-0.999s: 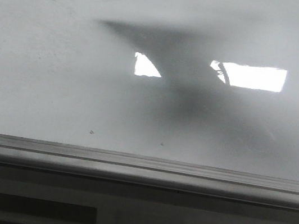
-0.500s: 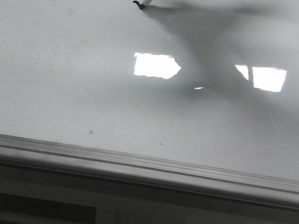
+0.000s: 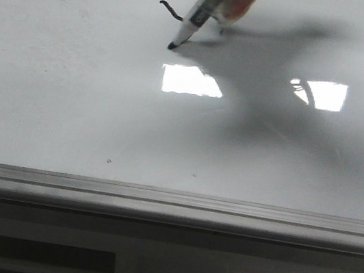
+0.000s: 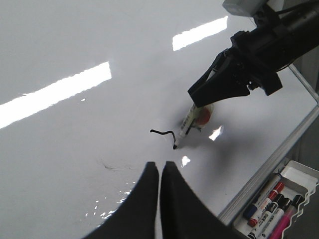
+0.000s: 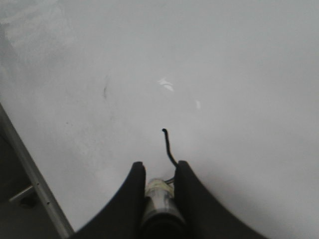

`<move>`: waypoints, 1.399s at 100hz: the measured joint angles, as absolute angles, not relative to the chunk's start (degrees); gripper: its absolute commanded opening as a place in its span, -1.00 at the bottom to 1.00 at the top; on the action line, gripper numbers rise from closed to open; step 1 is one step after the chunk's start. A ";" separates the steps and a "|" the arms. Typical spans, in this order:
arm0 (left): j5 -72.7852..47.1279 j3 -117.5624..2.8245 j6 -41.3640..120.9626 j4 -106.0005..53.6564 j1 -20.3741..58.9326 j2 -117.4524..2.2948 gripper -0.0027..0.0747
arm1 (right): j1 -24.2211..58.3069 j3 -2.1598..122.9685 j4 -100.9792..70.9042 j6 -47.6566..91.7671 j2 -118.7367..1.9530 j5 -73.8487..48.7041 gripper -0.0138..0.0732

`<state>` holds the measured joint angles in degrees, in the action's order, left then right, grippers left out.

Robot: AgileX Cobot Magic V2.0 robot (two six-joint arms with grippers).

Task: Write number 3 on whiteboard

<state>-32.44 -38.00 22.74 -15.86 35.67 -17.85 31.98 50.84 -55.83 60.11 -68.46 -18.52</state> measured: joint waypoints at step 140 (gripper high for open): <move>-32.54 -38.00 22.74 -15.86 35.54 -17.85 -0.86 | 38.95 52.98 -59.47 56.64 -72.03 -24.34 -0.82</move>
